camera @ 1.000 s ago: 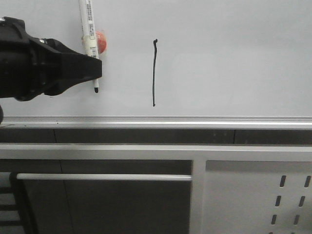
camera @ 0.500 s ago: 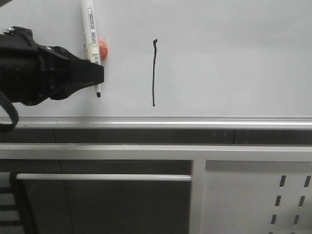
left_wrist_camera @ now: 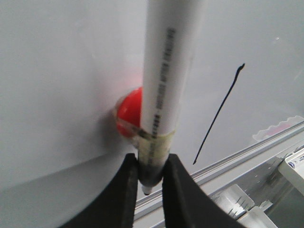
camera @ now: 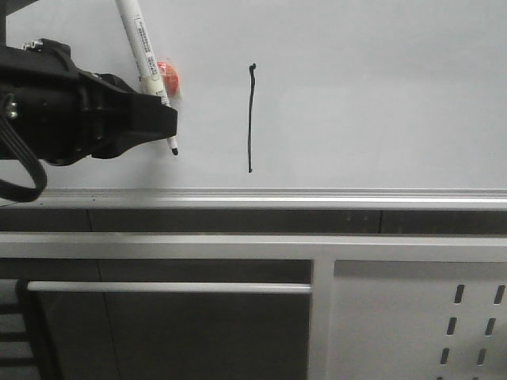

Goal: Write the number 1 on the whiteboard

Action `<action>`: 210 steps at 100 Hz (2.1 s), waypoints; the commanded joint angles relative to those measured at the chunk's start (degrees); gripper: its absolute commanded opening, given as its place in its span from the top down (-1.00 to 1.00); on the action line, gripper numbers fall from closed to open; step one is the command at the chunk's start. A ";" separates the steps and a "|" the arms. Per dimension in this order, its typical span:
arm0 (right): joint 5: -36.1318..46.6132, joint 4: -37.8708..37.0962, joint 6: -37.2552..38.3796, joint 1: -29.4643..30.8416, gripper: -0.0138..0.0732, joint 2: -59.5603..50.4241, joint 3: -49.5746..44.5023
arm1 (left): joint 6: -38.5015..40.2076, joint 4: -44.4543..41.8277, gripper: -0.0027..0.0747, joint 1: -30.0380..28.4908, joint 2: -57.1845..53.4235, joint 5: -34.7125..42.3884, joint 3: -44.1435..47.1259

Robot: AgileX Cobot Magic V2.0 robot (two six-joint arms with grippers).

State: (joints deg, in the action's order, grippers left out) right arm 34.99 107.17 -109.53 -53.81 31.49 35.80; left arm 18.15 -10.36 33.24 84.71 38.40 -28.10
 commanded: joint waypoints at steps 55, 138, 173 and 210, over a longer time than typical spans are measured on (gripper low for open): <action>-2.73 -0.89 -0.60 0.22 0.85 0.02 1.58 | 11.53 -4.93 0.98 -0.24 -4.52 -5.88 -1.63; -5.24 -0.89 0.52 0.22 0.85 0.02 1.58 | 3.69 -4.48 0.98 -5.28 -5.20 -3.77 -1.99; -5.24 -0.89 0.56 0.22 0.85 0.02 1.58 | 3.69 -5.04 0.98 -3.83 -5.31 -3.93 -1.99; -5.91 -0.89 0.65 0.22 0.85 0.02 1.58 | 3.69 -5.04 0.97 -2.81 -5.31 -4.37 -1.99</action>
State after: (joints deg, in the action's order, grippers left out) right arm 31.70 107.17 -108.92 -53.81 31.49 35.80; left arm 21.32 -16.41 29.97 81.16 30.76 -28.35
